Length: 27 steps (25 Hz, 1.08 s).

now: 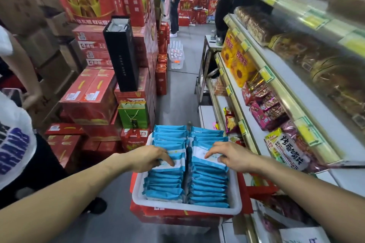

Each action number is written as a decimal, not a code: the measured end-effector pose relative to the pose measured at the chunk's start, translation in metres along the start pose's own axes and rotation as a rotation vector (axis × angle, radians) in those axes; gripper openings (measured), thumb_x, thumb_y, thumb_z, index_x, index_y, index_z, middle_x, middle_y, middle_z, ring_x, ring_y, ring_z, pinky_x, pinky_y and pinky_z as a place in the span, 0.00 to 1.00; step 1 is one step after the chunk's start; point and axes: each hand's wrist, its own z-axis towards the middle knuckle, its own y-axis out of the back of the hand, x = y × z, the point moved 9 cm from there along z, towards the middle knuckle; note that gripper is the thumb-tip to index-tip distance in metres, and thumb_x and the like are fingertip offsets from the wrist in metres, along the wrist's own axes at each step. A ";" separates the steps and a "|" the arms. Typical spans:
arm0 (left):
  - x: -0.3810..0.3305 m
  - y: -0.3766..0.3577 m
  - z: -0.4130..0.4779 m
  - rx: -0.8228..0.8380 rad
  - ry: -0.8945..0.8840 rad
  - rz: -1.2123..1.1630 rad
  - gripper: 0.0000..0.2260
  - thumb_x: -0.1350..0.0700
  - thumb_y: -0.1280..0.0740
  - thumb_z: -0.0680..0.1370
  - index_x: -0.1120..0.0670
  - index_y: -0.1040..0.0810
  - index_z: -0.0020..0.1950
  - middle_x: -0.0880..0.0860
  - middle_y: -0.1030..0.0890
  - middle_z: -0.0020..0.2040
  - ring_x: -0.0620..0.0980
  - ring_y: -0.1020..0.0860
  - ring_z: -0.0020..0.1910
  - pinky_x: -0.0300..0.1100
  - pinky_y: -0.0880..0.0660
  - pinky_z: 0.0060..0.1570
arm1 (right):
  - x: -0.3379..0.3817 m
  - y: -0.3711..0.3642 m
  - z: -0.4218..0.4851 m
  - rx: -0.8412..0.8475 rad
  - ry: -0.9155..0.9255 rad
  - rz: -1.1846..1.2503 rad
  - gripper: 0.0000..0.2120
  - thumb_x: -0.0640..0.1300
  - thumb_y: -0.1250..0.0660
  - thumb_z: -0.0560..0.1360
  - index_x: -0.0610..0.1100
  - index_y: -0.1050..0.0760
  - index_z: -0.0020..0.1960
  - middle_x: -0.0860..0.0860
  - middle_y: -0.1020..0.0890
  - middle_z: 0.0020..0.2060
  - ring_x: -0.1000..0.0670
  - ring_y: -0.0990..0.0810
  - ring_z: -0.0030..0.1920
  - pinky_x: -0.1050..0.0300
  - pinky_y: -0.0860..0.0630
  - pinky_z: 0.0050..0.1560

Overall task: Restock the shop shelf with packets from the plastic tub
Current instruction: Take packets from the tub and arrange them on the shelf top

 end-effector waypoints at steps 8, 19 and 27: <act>-0.040 0.200 0.039 -0.165 -0.072 -0.110 0.27 0.66 0.33 0.78 0.34 0.20 0.65 0.35 0.22 0.66 0.32 0.26 0.64 0.37 0.31 0.70 | 0.028 0.198 -0.034 -0.205 -0.035 -0.066 0.28 0.30 0.38 0.78 0.56 0.22 0.69 0.60 0.27 0.57 0.57 0.30 0.58 0.65 0.29 0.57; -0.261 0.428 0.112 -0.261 -0.491 -0.027 0.28 0.69 0.35 0.80 0.36 0.18 0.64 0.38 0.23 0.68 0.41 0.22 0.63 0.45 0.24 0.65 | -0.005 0.420 -0.225 -0.513 -0.283 -0.015 0.34 0.28 0.35 0.74 0.64 0.21 0.65 0.61 0.25 0.60 0.54 0.24 0.61 0.50 0.23 0.64; -0.463 0.425 0.173 -0.132 -0.796 0.010 0.25 0.70 0.36 0.81 0.40 0.16 0.63 0.34 0.20 0.60 0.35 0.21 0.56 0.27 0.28 0.51 | -0.039 0.417 -0.425 -0.645 -0.602 -0.075 0.35 0.28 0.34 0.73 0.61 0.23 0.69 0.58 0.22 0.59 0.62 0.24 0.53 0.65 0.27 0.52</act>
